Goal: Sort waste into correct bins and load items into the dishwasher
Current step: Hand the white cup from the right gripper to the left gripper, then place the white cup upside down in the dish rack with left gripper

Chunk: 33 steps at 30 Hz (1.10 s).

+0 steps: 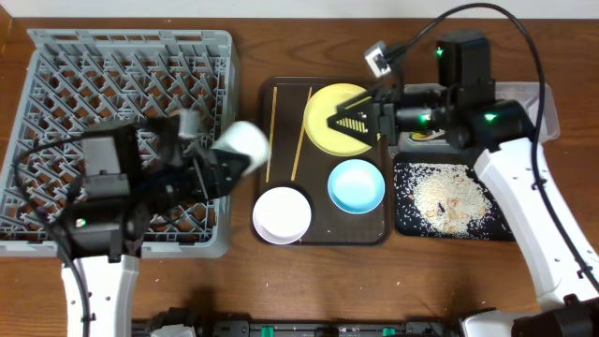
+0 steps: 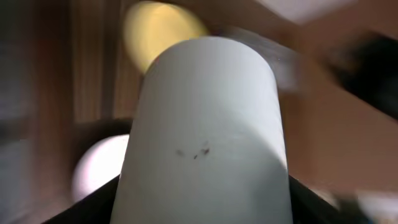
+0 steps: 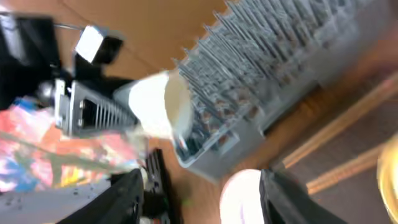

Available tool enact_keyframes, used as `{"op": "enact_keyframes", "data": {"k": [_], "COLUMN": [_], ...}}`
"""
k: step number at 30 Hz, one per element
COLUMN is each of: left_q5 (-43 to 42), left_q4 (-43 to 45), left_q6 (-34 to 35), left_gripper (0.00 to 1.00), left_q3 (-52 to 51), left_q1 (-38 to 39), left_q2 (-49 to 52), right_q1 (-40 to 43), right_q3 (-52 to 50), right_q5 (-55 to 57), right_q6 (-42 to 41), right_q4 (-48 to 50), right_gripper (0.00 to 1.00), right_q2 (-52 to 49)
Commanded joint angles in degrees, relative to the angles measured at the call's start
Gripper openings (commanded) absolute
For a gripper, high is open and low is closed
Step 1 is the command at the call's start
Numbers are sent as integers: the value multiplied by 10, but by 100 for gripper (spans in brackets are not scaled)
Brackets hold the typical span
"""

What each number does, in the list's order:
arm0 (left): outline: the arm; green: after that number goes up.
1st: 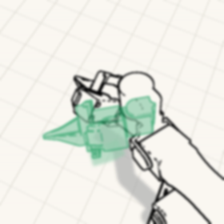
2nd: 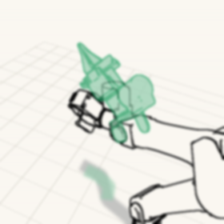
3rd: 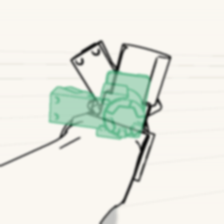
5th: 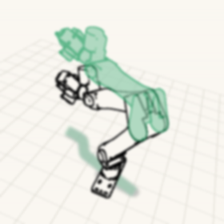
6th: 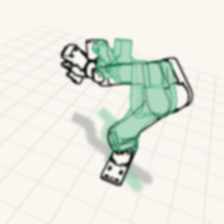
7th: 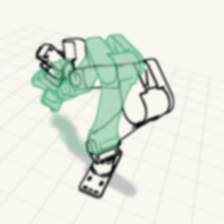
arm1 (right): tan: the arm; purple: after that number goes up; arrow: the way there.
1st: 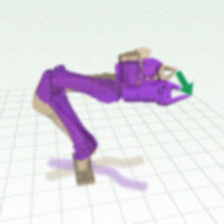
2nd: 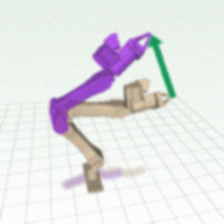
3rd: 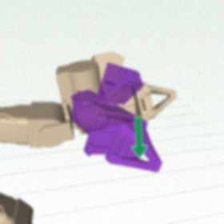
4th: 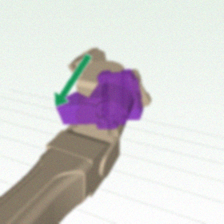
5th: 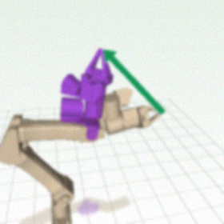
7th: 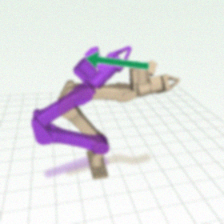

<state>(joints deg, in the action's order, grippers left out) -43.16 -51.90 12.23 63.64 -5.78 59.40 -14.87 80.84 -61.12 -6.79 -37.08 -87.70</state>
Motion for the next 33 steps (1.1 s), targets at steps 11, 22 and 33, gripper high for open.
{"op": "enact_keyframes", "data": {"k": [11, 22, 33], "left_q5": [529, 442, 436], "left_q4": [-130, -90, -99], "left_q6": [161, 174, 190], "left_gripper": [62, 63, 82], "left_q3": [49, 49, 49], "left_q1": [-164, -252, -273], "left_q2": [29, 188, 226], "right_q1": [-59, -78, -78], "right_q3": [0, 0, 0], "right_q5": [298, 299, 303], "right_q6": [2, 2, 2], "right_q4": [-129, -129, -144], "right_gripper": [59, 59, 59], "right_q2": [7, 7, 7]}}
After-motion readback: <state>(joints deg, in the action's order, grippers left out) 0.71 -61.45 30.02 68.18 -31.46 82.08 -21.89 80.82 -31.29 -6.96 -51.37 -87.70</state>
